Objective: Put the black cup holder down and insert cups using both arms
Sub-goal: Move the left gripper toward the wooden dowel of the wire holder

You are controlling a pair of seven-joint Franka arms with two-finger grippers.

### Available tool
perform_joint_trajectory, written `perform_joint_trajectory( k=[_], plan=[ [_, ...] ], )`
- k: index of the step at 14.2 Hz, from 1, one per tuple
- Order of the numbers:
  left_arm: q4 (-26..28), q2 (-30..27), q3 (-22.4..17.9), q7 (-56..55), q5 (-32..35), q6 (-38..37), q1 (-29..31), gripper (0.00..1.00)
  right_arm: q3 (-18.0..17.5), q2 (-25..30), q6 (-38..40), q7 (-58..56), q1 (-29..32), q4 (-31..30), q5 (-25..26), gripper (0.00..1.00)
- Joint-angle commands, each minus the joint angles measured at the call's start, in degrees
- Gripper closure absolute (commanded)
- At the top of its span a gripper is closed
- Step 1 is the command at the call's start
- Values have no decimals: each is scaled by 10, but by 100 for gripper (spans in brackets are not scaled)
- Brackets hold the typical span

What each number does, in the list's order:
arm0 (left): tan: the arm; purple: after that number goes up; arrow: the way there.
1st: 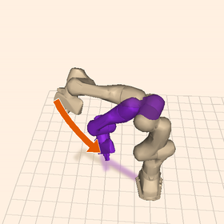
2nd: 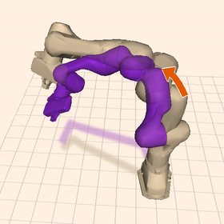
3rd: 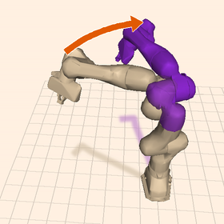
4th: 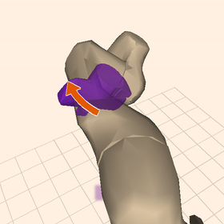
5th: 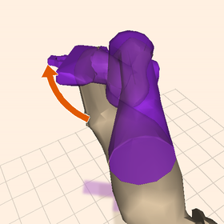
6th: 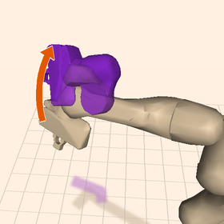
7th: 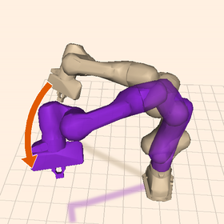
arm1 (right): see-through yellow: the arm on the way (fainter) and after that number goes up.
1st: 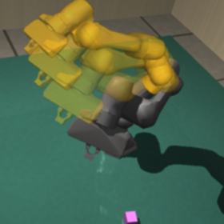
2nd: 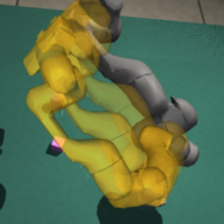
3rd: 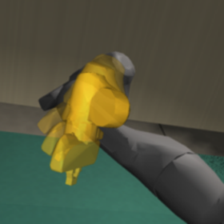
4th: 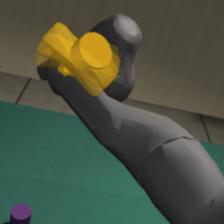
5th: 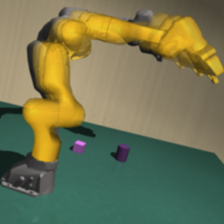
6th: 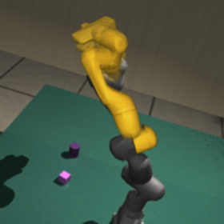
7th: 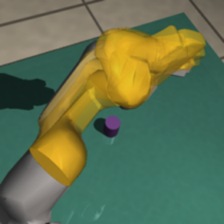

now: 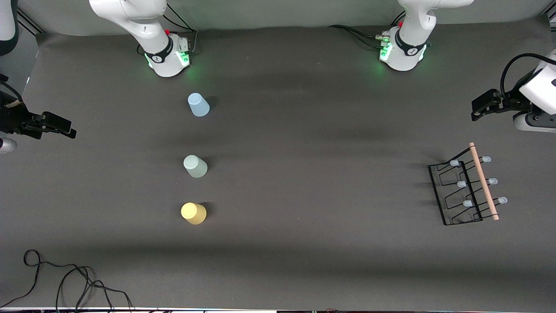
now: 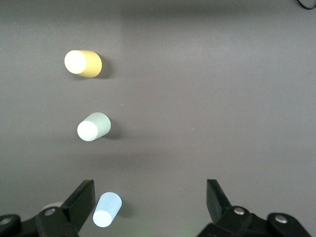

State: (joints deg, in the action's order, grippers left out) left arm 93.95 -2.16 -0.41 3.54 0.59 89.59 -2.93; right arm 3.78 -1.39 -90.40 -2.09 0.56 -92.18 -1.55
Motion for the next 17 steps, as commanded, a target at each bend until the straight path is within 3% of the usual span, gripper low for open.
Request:
perform_joint_trajectory(
  k=[1, 17],
  plan=[
    [-9, 2, -3, -9, 4, -6, -7, 0, 4, -2, 5, -1, -4, 8, 8, 0],
    [-15, 9, -2, -9, 1, 2, -8, 0, 4, -1, 6, -1, -2, 7, 8, 0]
  ],
)
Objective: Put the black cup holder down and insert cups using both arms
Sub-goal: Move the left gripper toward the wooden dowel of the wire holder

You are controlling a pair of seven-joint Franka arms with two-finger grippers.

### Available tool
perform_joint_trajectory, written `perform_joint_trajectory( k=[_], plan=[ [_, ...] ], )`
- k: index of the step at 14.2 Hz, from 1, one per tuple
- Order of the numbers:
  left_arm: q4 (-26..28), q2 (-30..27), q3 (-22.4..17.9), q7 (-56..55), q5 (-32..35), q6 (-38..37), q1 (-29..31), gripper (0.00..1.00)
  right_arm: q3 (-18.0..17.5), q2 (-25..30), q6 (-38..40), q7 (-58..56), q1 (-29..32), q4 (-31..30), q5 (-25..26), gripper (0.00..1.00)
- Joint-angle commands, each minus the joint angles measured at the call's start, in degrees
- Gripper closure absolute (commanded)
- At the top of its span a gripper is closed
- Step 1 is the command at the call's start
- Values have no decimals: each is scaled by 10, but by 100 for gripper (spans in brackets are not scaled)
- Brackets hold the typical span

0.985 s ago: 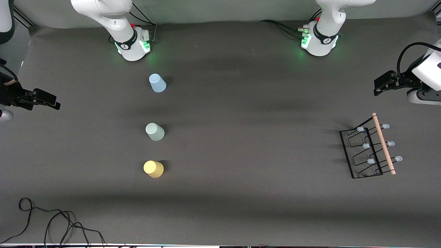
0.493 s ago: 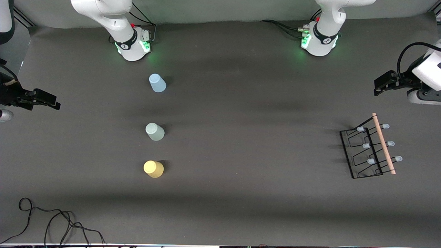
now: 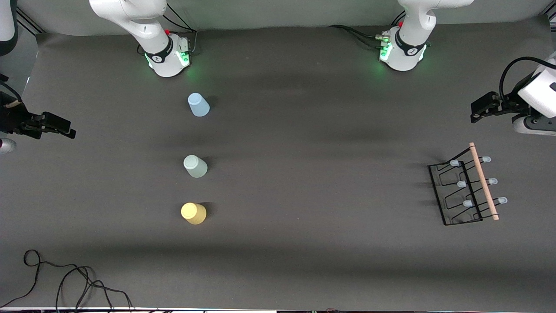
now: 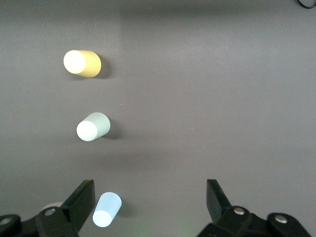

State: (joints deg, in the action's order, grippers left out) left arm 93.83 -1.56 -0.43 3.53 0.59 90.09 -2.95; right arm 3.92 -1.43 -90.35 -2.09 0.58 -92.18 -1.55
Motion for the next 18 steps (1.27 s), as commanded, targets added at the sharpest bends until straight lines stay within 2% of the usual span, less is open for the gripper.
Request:
perform_joint_trajectory(
  k=[1, 18],
  plan=[
    [-14, 2, 0, -11, 1, -3, -10, 0, 2, -1, 5, -1, -2, 7, 8, 0],
    [-12, 2, 8, -27, 2, -6, -15, 0, 2, -1, 7, -2, -2, 7, 8, 0]
  ],
)
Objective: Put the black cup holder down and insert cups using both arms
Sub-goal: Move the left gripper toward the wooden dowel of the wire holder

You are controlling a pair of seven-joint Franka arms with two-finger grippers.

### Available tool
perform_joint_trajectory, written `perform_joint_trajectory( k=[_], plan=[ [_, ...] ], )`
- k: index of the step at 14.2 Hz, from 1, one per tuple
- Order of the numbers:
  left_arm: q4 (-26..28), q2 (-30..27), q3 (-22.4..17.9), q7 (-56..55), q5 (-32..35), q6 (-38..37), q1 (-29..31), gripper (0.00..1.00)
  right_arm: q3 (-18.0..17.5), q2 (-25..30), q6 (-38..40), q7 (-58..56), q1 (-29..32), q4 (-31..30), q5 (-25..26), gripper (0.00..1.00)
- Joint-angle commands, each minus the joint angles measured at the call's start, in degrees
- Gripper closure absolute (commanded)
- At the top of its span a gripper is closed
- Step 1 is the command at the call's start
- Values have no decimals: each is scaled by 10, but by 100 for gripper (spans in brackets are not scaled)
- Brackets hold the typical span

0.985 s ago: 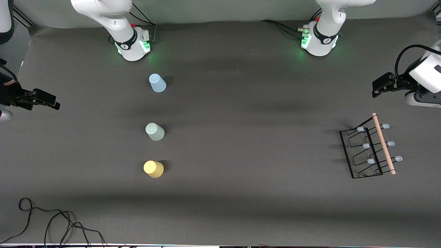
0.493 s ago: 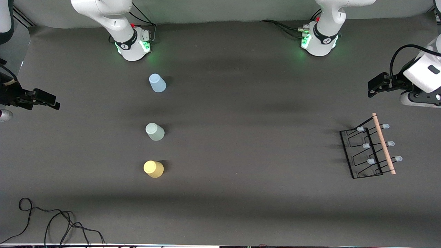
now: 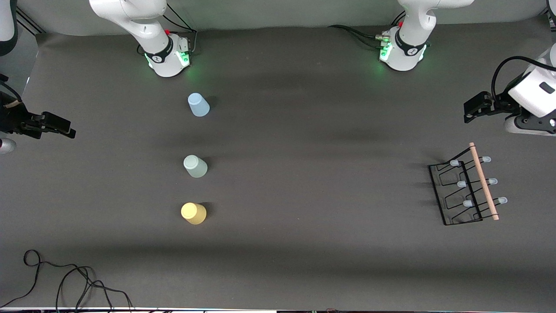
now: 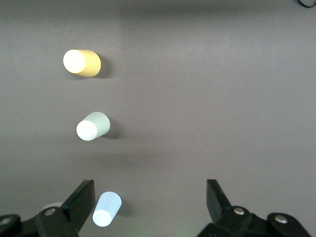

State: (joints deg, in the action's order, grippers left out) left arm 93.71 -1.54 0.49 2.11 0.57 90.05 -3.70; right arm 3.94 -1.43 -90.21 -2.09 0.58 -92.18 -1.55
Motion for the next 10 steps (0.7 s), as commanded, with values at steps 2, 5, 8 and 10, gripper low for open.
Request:
perform_joint_trajectory(
  k=[2, 5, 8, 10],
  plan=[
    [-11, 2, -1, -12, 2, -5, -8, 0, 2, -1, 5, -1, -2, 7, 8, 0],
    [-11, 3, -1, -11, 1, -3, -7, 0, 2, -1, 6, -2, -2, 7, 8, 0],
    [-10, 3, -1, -11, 0, -2, -7, 0, 2, -1, 6, -2, -2, 7, 8, 0],
    [-6, 14, -2, -9, 0, 4, -5, 0, 3, 0, 6, -2, -2, 6, 8, 0]
  ],
)
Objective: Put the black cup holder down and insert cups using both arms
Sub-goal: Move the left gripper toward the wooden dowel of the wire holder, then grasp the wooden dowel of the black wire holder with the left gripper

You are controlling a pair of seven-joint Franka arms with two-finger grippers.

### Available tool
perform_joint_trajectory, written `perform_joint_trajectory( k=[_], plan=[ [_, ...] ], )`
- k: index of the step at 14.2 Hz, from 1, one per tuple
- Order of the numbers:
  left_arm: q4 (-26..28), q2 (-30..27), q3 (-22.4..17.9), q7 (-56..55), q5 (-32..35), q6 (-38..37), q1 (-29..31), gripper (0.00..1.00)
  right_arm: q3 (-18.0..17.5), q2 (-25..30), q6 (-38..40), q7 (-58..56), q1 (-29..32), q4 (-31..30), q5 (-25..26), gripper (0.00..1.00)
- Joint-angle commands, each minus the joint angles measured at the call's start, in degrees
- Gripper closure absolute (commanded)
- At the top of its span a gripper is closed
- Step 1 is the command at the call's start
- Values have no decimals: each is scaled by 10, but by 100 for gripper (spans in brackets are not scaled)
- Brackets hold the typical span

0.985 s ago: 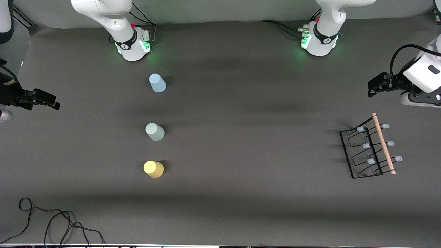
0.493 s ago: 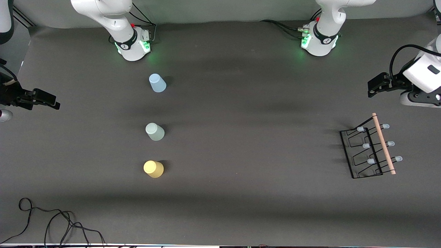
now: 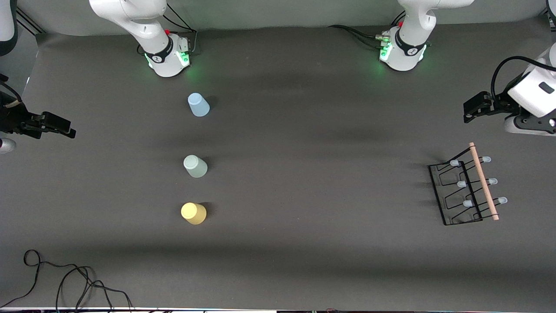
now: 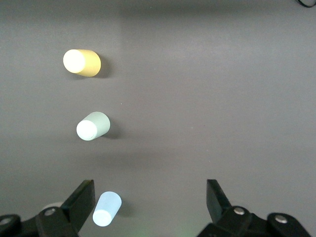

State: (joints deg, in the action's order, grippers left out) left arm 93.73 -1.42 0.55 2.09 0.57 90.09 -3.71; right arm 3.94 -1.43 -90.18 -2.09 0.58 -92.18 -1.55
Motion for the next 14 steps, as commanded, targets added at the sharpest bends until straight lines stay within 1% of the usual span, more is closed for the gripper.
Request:
perform_joint_trajectory(
  k=[1, 3, 5, 8, 9, 10, 11, 12, 13, 14],
  plan=[
    [2, 21, -3, -8, 4, 19, -1, 0, 3, 0, 5, -2, -1, 6, 8, 0],
    [29, 38, -9, -6, 7, 73, 9, 0, 3, -1, 5, -2, -1, 6, 8, 0],
    [50, 68, -10, 1, 7, 131, 41, 1, 3, -1, 5, -2, -1, 7, 8, 0],
    [64, 115, -10, 2, 21, 196, 76, 2, 4, -1, 5, -2, -1, 7, 8, 0],
    [64, 136, -10, 2, 25, 215, 79, 2, 4, -1, 5, -2, -1, 7, 8, 0],
    [64, 154, -10, 2, 25, 233, 79, 5, 4, -1, 5, -2, -1, 7, 8, 0],
    [64, 171, -11, 2, 29, 248, 80, 12, 4, -1, 5, -2, -1, 6, 8, 0],
    [66, 185, -10, 2, 37, 256, 89, 17, 4, -1, 5, -2, -1, 7, 8, 0],
    [67, 199, -10, 3, 45, 262, 95, 19, 4, -1, 5, -2, -1, 6, 8, 0],
    [69, 213, -10, 5, 50, 273, 95, 19, 4, 0, 5, -2, -1, 6, 8, 0]
  ],
)
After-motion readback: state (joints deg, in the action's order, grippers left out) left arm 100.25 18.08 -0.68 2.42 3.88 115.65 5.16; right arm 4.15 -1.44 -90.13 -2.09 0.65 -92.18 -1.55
